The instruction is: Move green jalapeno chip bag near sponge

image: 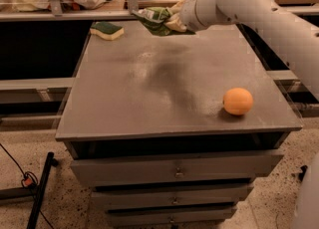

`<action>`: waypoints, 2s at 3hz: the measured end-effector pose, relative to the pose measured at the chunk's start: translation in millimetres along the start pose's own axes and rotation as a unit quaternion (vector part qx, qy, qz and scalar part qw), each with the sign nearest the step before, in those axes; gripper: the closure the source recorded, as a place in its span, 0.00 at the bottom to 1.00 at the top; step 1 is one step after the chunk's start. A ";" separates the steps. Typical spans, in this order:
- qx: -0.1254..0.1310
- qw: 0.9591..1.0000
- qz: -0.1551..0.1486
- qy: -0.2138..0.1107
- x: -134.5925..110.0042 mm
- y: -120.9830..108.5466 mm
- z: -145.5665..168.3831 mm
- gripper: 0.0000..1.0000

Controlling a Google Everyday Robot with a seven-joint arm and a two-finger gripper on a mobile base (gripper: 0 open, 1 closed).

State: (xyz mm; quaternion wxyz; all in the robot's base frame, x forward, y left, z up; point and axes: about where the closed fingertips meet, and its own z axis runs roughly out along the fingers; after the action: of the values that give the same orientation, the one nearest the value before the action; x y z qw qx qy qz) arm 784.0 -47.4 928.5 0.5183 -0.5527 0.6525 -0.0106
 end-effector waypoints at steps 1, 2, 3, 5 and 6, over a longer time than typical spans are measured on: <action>0.009 0.999 0.020 -0.023 -9.4 6.2 31.3 1.00; 0.021 0.999 0.032 -0.037 -13.0 13.3 55.0 1.00; 0.024 0.998 0.027 -0.057 -18.9 17.0 77.6 1.00; 0.029 0.997 0.003 -0.077 -29.0 13.0 99.6 0.84; 0.031 0.996 -0.010 -0.080 -32.6 12.1 102.5 0.61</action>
Offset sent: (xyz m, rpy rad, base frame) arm 0.0416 0.0641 -0.0379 0.1570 -0.0545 -0.0406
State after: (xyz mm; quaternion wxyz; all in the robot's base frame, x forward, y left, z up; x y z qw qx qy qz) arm 841.1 38.5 895.7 0.5857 -0.5421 0.6025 0.0080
